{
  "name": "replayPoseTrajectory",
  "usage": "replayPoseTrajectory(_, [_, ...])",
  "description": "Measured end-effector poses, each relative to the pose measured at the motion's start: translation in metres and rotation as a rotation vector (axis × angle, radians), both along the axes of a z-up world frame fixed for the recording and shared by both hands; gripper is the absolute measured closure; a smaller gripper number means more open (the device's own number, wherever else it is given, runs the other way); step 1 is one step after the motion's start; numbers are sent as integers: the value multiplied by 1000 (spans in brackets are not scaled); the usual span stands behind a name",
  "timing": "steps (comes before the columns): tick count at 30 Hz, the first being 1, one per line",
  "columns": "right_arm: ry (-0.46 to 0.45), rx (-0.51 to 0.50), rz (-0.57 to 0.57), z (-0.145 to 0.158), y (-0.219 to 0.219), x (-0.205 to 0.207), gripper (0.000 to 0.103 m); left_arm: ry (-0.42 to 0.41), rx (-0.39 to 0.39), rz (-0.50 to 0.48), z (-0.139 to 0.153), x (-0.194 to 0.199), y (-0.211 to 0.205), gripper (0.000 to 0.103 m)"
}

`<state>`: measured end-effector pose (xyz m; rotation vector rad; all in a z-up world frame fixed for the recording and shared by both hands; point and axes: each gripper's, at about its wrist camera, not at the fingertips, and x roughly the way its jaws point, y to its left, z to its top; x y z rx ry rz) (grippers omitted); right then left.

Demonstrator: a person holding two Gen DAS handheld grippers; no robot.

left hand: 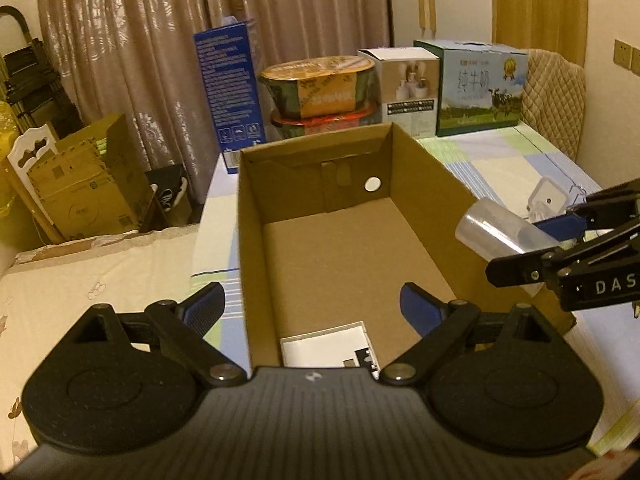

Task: Organize rigid objects
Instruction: 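Lower the clear cup into the cardboard box and open the right gripper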

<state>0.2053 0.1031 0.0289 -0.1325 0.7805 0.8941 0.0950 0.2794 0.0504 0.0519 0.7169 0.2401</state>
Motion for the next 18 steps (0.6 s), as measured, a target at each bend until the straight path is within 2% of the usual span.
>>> replayPoseTrajectory(16, [-21, 2, 40, -3, 14, -9, 53, -13, -17, 23, 2, -14, 10, 11])
replayPoseTrajectory(18, [-28, 10, 32, -1, 12, -8, 49, -18, -19, 29, 3, -15, 10, 11])
